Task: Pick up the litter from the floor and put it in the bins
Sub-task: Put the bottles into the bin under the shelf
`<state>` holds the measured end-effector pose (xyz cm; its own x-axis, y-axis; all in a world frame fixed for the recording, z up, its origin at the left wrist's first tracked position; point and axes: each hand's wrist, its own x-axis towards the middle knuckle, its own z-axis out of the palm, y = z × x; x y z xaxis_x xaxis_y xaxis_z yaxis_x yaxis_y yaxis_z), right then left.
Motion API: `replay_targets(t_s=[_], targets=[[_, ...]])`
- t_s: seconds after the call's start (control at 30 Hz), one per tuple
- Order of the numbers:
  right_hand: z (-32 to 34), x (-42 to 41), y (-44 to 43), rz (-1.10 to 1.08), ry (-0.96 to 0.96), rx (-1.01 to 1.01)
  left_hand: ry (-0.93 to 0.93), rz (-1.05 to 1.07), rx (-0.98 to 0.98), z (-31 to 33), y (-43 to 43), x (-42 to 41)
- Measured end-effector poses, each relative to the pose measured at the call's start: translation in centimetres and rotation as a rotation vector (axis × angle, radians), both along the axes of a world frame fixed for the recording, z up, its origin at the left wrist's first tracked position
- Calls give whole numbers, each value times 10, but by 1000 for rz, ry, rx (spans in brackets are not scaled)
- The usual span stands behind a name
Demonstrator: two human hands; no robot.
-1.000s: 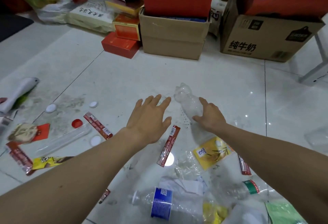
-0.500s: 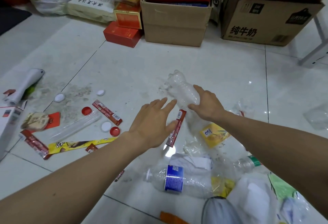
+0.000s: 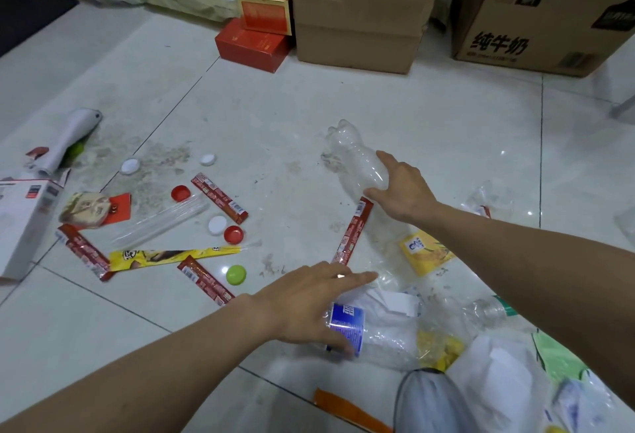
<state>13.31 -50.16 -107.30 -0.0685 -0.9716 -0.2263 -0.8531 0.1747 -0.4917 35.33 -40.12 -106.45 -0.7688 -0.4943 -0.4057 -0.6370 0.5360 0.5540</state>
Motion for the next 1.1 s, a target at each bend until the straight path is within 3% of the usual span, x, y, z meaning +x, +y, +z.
replay_targets(t_s=[0.73,0.97,1.1], targets=[[-4,-11,0,-35,-43,6,-41,12,142,-17,0,-9],[4,-8,-8,-69,-93,-12,-77,18,81,-11,-16,2],[14,-4,-22,-152,-175,-31,-51,135,-1,1,-39,25]])
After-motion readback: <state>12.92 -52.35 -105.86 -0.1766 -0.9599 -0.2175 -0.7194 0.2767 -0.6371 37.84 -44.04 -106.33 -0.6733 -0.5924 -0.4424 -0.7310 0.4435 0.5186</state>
